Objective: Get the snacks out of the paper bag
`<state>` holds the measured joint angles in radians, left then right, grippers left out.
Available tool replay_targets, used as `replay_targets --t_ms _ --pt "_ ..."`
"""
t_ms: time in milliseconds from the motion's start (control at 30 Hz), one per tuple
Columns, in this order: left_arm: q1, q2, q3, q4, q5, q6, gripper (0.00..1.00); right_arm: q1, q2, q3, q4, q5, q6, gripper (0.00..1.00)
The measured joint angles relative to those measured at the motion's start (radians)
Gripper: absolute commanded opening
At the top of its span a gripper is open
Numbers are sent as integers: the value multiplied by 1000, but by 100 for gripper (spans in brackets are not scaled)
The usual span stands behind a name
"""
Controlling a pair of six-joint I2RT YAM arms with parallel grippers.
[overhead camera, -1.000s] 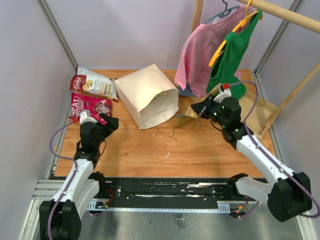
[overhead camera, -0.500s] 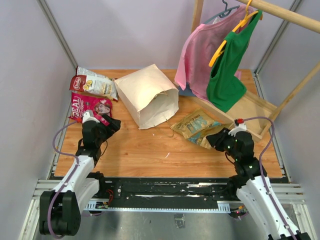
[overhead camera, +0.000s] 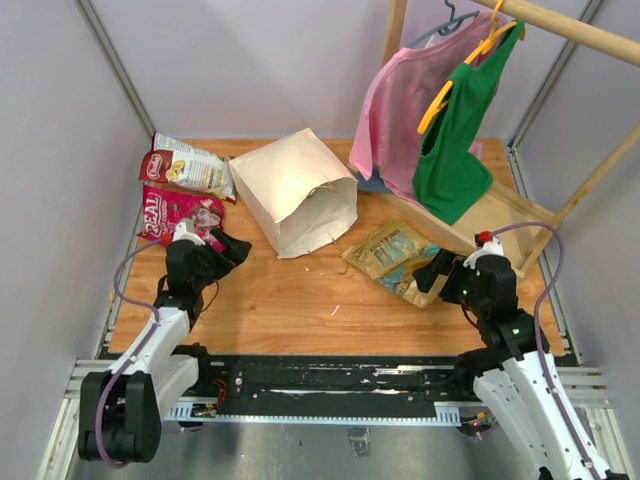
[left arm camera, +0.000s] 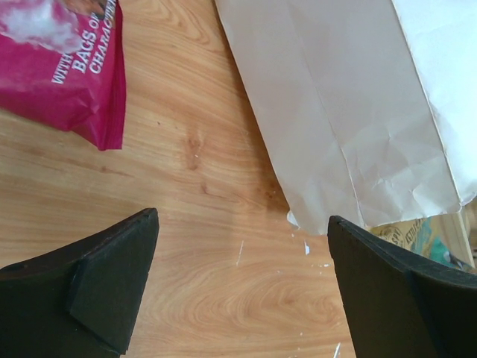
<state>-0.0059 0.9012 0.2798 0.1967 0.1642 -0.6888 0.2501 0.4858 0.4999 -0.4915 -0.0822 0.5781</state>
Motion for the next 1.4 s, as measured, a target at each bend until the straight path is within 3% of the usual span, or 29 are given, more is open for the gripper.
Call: replay_targets --t_ms 533,800,1000,1100,1233,1400 --pt "0 119 3 74 136 -72 100 217 124 54 76 306 -8 99" --pt "1 84 106 -7 74 -76 100 506 167 254 -27 776 6 98" --pt "3 97 214 -53 7 -67 100 592 262 307 -129 1022 68 98" --pt "3 97 226 -71 -8 -62 100 621 272 270 -36 982 29 99" --pt "3 76 215 -94 -15 -68 100 628 303 146 249 819 3 99" --pt "3 63 202 -87 -25 -89 100 627 510 117 514 576 79 99"
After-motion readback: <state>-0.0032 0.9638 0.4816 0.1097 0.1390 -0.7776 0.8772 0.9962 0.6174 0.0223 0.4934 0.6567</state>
